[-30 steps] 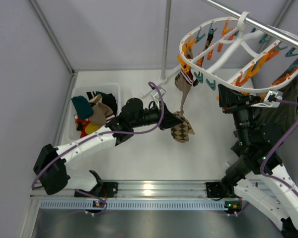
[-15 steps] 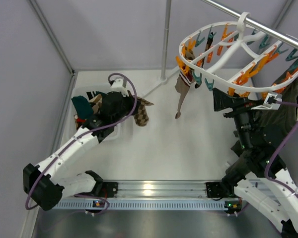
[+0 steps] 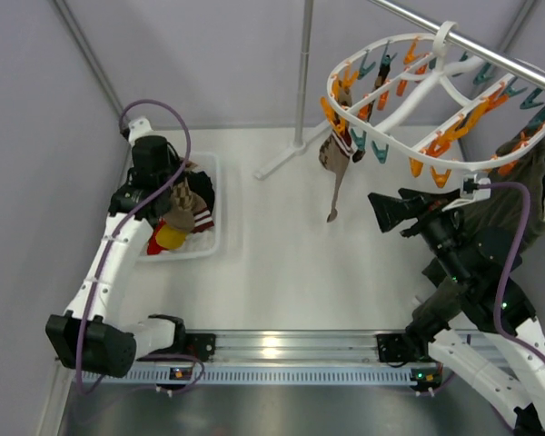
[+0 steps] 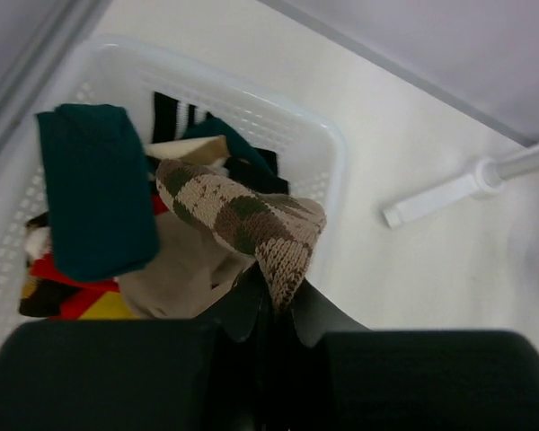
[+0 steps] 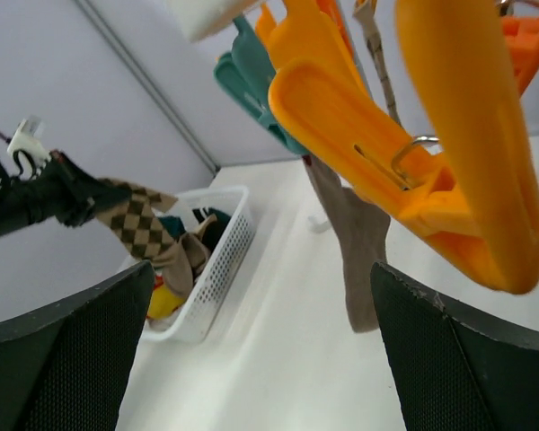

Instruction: Remove the socks clipped to the hanger

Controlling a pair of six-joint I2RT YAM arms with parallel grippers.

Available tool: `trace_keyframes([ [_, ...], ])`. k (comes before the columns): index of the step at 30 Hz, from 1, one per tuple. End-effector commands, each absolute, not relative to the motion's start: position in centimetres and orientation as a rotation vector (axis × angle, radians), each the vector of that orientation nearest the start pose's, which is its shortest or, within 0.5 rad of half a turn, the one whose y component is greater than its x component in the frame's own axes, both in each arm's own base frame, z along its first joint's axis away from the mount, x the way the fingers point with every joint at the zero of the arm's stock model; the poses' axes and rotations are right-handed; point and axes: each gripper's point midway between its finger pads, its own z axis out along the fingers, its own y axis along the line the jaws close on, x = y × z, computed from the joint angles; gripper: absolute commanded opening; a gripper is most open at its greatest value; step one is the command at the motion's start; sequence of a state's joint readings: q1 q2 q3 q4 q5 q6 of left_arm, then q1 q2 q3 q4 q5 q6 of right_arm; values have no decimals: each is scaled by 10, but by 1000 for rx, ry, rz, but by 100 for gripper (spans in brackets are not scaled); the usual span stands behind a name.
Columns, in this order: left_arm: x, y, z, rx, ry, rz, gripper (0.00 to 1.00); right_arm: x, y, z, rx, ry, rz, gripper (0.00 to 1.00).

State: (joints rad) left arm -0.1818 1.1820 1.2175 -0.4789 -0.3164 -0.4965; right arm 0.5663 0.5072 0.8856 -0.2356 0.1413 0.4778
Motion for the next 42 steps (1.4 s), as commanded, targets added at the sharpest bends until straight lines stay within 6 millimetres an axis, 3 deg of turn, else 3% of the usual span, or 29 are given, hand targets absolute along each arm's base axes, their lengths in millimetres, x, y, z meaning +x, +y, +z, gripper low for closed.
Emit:
trace_keyframes([
  [1, 376, 5, 266, -597, 1991, 1, 12, 195, 135, 381, -55, 1522, 788, 99],
  [4, 384, 8, 252, -606, 2035, -17, 36, 187, 135, 379, -77, 1534, 797, 99],
  [5, 386, 6, 246, -602, 2054, -22, 57, 185, 133, 381, -82, 1528, 791, 99],
  [7, 387, -1, 239, -593, 2079, -63, 74, 178, 135, 380, -111, 1536, 808, 99],
  [8, 387, -3, 239, -589, 2082, -73, 95, 173, 132, 383, -114, 1522, 810, 100],
  [9, 386, -8, 240, -571, 2087, -105, 98, 170, 131, 383, -120, 1522, 814, 99],
  [11, 384, -18, 246, -521, 2092, -160, 98, 163, 128, 388, -127, 1499, 820, 100],
  [14, 373, -38, 277, -433, 2035, -278, 98, 152, 125, 390, -152, 1488, 828, 99],
  [15, 367, -43, 296, -405, 1984, -309, 98, 150, 124, 392, -160, 1483, 827, 99],
  [18, 353, -95, 338, -176, 1873, -504, 98, 141, 118, 395, -176, 1471, 813, 100],
  [20, 332, -155, 370, 73, 1742, -690, 98, 135, 113, 397, -180, 1459, 801, 99],
  [21, 328, -161, 358, 112, 1768, -715, 98, 133, 112, 397, -183, 1456, 802, 100],
  [22, 315, -188, 386, 223, 1629, -800, 98, 131, 110, 398, -181, 1449, 800, 99],
  [23, 299, -207, 393, 349, 1562, -871, 99, 127, 108, 400, -187, 1434, 802, 99],
  [24, 291, -221, 385, 420, 1513, -910, 98, 125, 107, 400, -185, 1431, 802, 99],
  [25, 270, -240, 409, 511, 1354, -963, 98, 123, 106, 402, -186, 1424, 804, 99],
  [28, 246, -275, 398, 638, 1239, -999, 98, 118, 104, 403, -199, 1424, 799, 99],
  [31, 248, -306, 392, 656, 1215, -943, 98, 114, 102, 406, -206, 1420, 801, 99],
  [32, 261, -318, 378, 654, 1255, -897, 98, 112, 102, 407, -208, 1419, 805, 100],
  [33, 259, -330, 382, 640, 1254, -884, 98, 111, 101, 407, -208, 1418, 805, 99],
  [36, 268, -357, 366, 675, 1272, -848, 98, 108, 102, 409, -210, 1411, 824, 99],
  [42, 307, -373, 337, 643, 1305, -722, 98, 103, 108, 406, -241, 1420, 860, 99],
])
